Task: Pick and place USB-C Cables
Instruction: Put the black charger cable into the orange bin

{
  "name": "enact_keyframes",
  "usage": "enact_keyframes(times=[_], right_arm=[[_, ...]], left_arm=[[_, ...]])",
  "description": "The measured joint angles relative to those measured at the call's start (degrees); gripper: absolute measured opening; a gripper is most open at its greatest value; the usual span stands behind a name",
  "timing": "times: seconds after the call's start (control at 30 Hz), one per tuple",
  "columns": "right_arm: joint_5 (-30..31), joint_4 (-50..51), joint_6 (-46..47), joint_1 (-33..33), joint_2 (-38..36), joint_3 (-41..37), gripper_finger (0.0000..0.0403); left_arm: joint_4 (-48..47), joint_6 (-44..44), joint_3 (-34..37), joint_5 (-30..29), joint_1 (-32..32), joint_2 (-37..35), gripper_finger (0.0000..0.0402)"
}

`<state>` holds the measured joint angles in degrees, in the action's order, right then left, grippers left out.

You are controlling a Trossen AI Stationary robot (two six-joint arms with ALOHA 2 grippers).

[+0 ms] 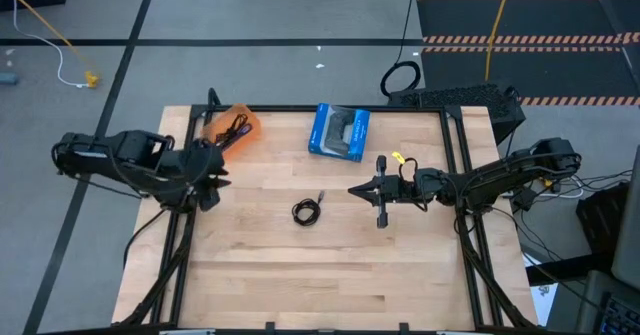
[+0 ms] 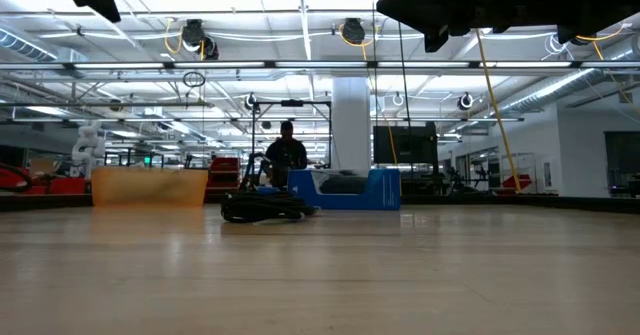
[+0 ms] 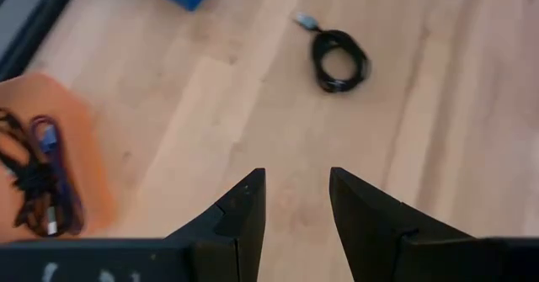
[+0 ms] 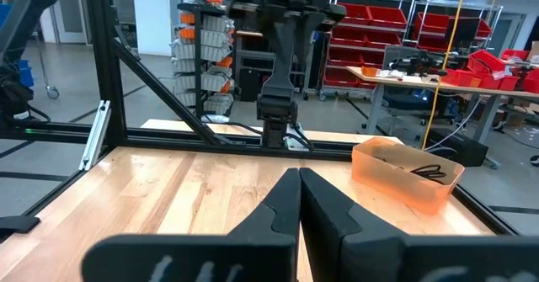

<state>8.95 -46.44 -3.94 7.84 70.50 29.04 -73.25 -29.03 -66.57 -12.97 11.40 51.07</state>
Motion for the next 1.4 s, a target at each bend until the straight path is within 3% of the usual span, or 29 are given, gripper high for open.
enact_keyframes(times=[0.4,0.77,1.4], right_arm=[[0.0,0.0,0.1,0.0,0.0,0.0,0.0000],[0.0,0.0,0.1,0.0,0.0,0.0,0.0000],[0.2,-0.3,1.1,0.0,0.0,0.0,0.0000]], left_arm=[[3.5,-1.8,-0.1,-1.6,11.3,0.0,0.0125],[5.0,5.3,-7.8,-2.8,12.7,0.0,0.0007],[10.5,23.4,-21.8,-4.1,10.3,5.7,0.0003]])
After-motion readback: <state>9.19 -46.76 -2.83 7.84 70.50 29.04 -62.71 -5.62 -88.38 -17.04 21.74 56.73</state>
